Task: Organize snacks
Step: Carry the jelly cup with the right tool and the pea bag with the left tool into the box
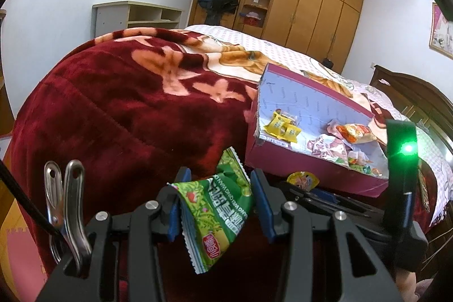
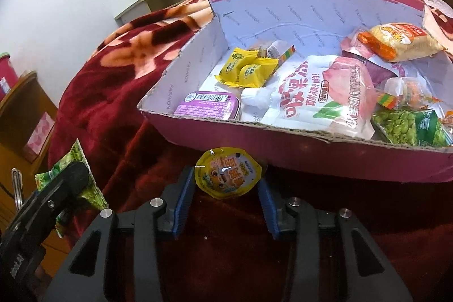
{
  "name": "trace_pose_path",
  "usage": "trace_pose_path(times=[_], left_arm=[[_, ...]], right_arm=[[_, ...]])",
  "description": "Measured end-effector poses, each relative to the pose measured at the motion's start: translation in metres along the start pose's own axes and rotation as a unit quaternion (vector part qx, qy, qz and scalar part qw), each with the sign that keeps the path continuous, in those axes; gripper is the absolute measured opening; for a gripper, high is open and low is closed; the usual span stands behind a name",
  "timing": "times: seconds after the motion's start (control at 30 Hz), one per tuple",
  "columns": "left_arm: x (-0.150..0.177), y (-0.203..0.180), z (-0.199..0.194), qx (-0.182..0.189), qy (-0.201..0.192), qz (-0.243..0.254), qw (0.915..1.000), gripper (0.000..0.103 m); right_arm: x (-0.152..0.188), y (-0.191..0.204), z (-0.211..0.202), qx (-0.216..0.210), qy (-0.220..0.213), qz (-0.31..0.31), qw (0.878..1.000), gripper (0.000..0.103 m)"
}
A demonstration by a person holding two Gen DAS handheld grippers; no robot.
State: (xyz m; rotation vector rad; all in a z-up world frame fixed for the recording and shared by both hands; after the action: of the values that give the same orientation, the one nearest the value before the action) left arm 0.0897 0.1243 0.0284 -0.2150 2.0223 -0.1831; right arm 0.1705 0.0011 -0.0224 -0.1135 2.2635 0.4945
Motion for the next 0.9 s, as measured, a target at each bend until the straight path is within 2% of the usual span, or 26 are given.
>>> trace_pose_path(times=[0.47, 0.9], left_arm=[[-0.005, -0.004, -0.008, 0.001, -0.007, 0.004, 1.0, 0.046], [-0.016, -0.035, -0.026, 0.016, -0.02, 0.03, 0.9992, 0.046]], right_arm=[[0.004, -0.001, -0.039, -0.026, -0.041, 0.018, 0.999, 0.042], [-0.003, 0.005, -0.091, -0.044, -0.1, -0.005, 0.994, 0.042]])
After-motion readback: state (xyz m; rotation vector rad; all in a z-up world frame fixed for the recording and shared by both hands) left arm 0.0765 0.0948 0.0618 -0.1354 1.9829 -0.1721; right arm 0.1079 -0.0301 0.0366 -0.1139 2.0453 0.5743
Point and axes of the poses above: each gripper's, at about its wrist camera, not at the fingertips, and z roughly the way its jaws point, y to its left, x to its underside, the point moved 5 cm from there along z, roughly the way its jaws point, and after that the axes turned 8 degrees about -y, right-handed, at the moved point
